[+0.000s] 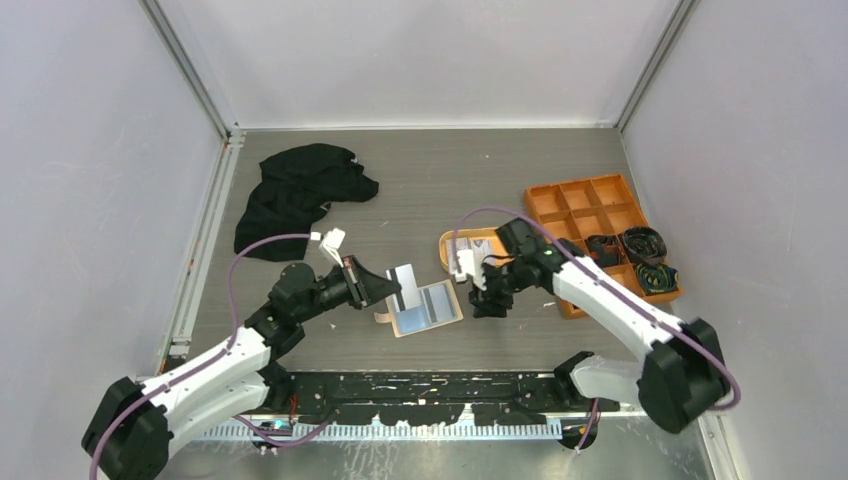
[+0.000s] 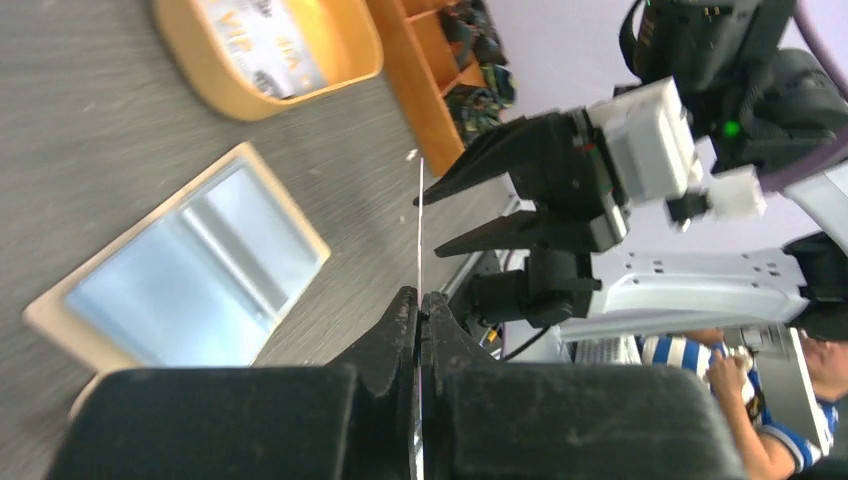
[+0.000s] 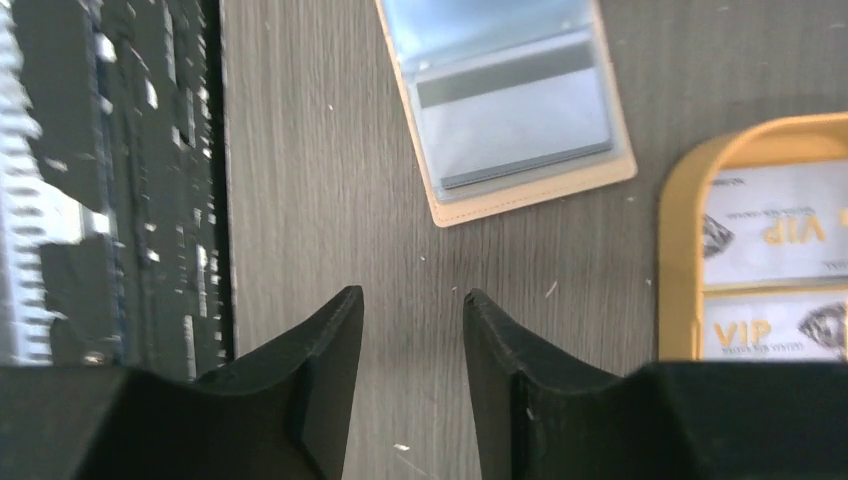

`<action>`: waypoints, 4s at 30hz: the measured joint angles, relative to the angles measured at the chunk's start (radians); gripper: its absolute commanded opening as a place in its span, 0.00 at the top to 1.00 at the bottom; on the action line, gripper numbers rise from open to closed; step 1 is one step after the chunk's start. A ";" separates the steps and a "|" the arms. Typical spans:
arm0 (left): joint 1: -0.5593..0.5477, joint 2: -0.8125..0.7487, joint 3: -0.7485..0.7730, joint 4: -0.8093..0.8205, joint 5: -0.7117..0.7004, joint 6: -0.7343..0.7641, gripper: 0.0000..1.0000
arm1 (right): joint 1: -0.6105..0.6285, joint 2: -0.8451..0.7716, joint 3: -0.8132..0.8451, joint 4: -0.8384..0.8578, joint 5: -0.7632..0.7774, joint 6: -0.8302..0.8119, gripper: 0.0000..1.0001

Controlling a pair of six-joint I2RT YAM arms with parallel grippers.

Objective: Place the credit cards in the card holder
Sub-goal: Insert the credit card into the card holder.

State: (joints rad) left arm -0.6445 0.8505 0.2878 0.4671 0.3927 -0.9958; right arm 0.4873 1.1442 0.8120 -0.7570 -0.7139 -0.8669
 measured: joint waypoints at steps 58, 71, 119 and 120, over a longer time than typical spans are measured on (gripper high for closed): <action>-0.179 0.521 -0.097 0.373 -0.382 -0.262 1.00 | 0.271 0.394 0.022 0.203 0.478 -0.050 0.68; -0.180 0.646 -0.097 0.433 -0.401 -0.284 1.00 | 0.273 0.401 0.030 0.196 0.480 -0.047 0.69; -0.212 0.853 -0.067 0.597 -0.344 -0.463 1.00 | 0.296 0.421 0.052 0.172 0.510 -0.043 0.70; -0.212 0.848 -0.067 0.590 -0.343 -0.463 1.00 | 0.297 0.422 0.052 0.172 0.511 -0.043 0.70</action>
State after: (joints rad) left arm -0.8566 1.6989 0.2211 1.0573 0.0494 -1.4586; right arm 0.7841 1.5661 0.8642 -0.5850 -0.2031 -0.9100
